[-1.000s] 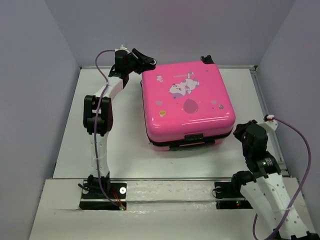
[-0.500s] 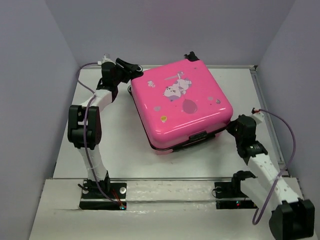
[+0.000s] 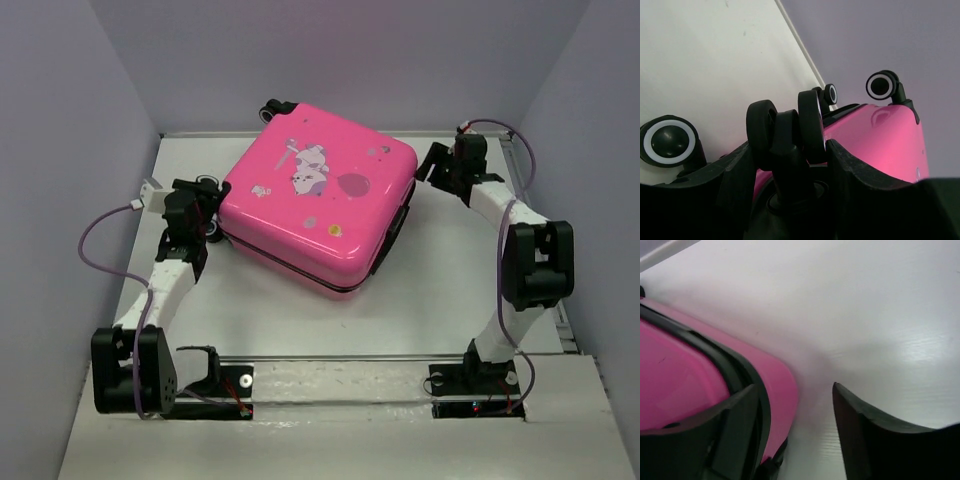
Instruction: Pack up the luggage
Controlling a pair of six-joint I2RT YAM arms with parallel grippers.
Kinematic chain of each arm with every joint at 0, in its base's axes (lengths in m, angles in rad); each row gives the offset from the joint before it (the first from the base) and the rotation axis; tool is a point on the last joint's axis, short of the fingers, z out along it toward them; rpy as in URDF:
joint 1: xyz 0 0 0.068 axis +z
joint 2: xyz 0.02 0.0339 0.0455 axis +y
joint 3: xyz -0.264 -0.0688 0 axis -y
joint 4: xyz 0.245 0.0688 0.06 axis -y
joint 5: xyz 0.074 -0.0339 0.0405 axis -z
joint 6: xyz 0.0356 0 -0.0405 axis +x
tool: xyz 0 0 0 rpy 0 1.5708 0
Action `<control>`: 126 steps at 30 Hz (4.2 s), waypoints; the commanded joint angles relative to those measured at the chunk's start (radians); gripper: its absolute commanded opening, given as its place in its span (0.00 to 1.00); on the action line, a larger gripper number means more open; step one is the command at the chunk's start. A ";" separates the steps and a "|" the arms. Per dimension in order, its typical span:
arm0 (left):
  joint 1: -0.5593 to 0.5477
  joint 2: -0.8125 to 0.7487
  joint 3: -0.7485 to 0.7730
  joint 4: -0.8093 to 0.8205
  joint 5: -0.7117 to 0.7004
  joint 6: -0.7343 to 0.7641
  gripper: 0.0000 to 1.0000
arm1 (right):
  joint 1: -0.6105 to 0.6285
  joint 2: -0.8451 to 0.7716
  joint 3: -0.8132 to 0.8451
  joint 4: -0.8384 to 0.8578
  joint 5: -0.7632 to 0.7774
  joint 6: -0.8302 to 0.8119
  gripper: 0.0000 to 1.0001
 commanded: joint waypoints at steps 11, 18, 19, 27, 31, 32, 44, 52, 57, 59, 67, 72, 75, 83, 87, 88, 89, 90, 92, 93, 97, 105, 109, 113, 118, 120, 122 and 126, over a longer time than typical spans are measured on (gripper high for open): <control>-0.112 -0.198 -0.017 0.004 0.302 0.151 0.06 | 0.300 -0.638 -0.164 -0.048 -0.374 -0.107 0.38; -0.095 -0.220 -0.002 -0.034 0.256 0.179 0.06 | 0.879 -0.887 -0.551 0.042 -0.054 -0.062 0.08; -0.087 -0.218 0.001 -0.037 0.253 0.182 0.06 | 0.961 -0.896 -0.574 0.036 0.028 -0.050 0.10; -0.015 -0.159 0.018 -0.017 0.305 0.176 0.06 | 1.062 -1.055 -0.737 -0.080 0.433 0.138 0.20; 0.051 -0.130 0.020 0.009 0.339 0.150 0.06 | 1.040 -1.204 -0.715 -0.272 0.660 0.301 0.41; 0.060 -0.123 0.023 0.024 0.345 0.136 0.06 | 1.024 -1.203 -0.703 -0.345 0.688 0.307 0.48; 0.091 0.105 0.245 0.035 0.390 0.116 0.06 | 0.369 -0.970 -0.773 -0.064 0.278 0.156 0.07; 0.092 0.203 0.219 0.041 0.358 0.116 0.06 | 0.212 -0.718 -0.797 0.335 -0.040 0.119 0.07; 0.092 0.147 0.097 0.087 0.327 0.093 0.06 | 0.111 -0.554 -0.764 0.631 -0.308 0.194 0.08; 0.094 0.115 0.065 0.090 0.318 0.094 0.06 | 0.056 -0.473 -0.732 0.711 -0.403 0.256 0.11; 0.094 -0.128 -0.096 0.075 0.328 0.094 0.06 | -0.037 -0.124 -0.406 0.779 -0.680 0.341 0.62; 0.086 -0.255 -0.198 0.067 0.357 0.085 0.06 | -0.037 -0.224 -0.430 0.534 -0.599 0.234 0.73; 0.088 -0.330 -0.201 0.012 0.335 0.097 0.06 | -0.037 -0.369 -0.520 0.404 -0.531 0.154 0.62; 0.092 -0.334 0.024 -0.103 0.219 0.142 0.81 | 0.115 -0.758 -0.867 0.440 -0.464 0.100 0.07; 0.121 -0.272 0.127 -0.134 0.230 0.159 0.80 | 0.230 -0.802 -0.960 0.513 -0.428 0.091 0.15; 0.134 -0.262 0.130 -0.135 0.251 0.160 0.79 | 0.230 -0.804 -0.971 0.530 -0.431 0.091 0.19; 0.145 -0.254 0.132 -0.138 0.276 0.162 0.76 | 0.244 -0.802 -0.981 0.550 -0.434 0.076 0.29; 0.148 -0.254 0.127 -0.135 0.291 0.169 0.76 | 0.244 -0.802 -0.987 0.555 -0.428 0.067 0.35; 0.148 -0.284 0.089 -0.134 0.311 0.211 0.76 | 0.273 -0.789 -0.987 0.555 -0.415 0.034 0.45; 0.148 -0.300 0.063 -0.144 0.305 0.229 0.76 | 0.284 -0.780 -0.985 0.567 -0.412 0.030 0.47; 0.146 -0.375 0.026 -0.175 0.337 0.251 0.82 | 0.350 -0.718 -0.947 0.598 -0.347 -0.005 0.50; -0.100 -0.586 -0.180 -0.275 0.365 0.323 0.31 | 0.449 -0.625 -0.872 0.594 -0.228 -0.050 0.53; -0.266 -0.645 -0.342 -0.243 0.307 0.219 0.27 | 0.476 -0.597 -0.847 0.576 -0.123 -0.064 0.54; -0.377 -0.621 -0.439 -0.160 0.216 0.153 0.25 | 0.539 -0.586 -0.835 0.597 0.015 -0.075 0.53; -0.467 -0.421 -0.417 0.001 0.190 0.153 0.25 | 0.574 -0.582 -0.850 0.657 0.194 -0.024 0.45; -0.492 -0.337 -0.404 0.054 0.184 0.160 0.26 | 0.603 -0.580 -0.872 0.712 0.223 0.007 0.39; -0.494 -0.288 -0.387 0.091 0.184 0.168 0.26 | 0.640 -0.577 -0.875 0.726 0.259 0.014 0.38; -0.495 -0.205 -0.370 0.153 0.184 0.172 0.26 | 0.674 -0.578 -0.864 0.711 0.308 -0.006 0.48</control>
